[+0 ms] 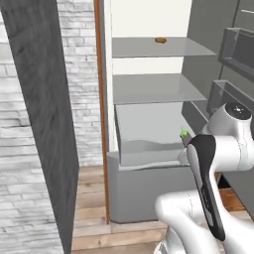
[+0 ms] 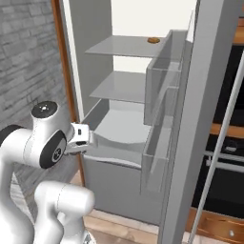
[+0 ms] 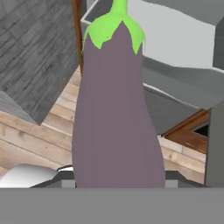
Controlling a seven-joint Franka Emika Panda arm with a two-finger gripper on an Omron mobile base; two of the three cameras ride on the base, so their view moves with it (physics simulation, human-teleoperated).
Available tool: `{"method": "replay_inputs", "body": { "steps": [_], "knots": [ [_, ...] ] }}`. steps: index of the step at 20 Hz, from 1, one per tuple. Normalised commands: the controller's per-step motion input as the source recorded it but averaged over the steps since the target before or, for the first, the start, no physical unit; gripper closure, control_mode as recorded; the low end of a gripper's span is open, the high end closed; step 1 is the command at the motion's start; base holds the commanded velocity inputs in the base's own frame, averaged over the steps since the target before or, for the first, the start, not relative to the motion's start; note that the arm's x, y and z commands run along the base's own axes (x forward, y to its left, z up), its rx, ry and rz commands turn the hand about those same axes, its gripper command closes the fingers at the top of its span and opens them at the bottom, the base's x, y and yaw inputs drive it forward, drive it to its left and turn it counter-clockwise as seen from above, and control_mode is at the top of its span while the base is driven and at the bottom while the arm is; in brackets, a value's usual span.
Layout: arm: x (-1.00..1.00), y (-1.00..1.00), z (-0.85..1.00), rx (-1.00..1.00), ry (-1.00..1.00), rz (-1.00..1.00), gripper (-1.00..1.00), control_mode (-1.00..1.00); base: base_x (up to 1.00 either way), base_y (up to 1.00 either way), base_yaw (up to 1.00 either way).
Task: Place the eggplant and lemon wedge inside the fridge drawer. Close the drawer after placing the vegetables.
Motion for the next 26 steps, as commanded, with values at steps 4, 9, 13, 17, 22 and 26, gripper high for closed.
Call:
{"method": "replay_inputs", "body": {
  "steps": [4,9,13,17,22,26],
  "knots": [
    [0.0,0.0,0.0,0.0,0.0,0.0,1.0,1.0,0.61,0.28,-0.23],
    [0.0,0.0,0.0,0.0,0.0,0.0,1.0,1.0,0.37,0.19,-0.23],
    [0.01,-0.11,0.24,0.02,0.0,-0.16,1.0,-1.0,0.0,-0.05,-0.05],
    [0.88,0.06,0.26,0.01,0.08,-0.18,1.0,-1.0,0.0,0.0,0.0],
    [1.0,0.0,-0.02,0.08,0.14,-0.03,1.0,-1.0,0.0,0.0,0.0],
    [0.99,0.0,-0.59,0.02,0.1,0.0,1.0,-1.0,0.0,0.0,0.0]
  ]
}}
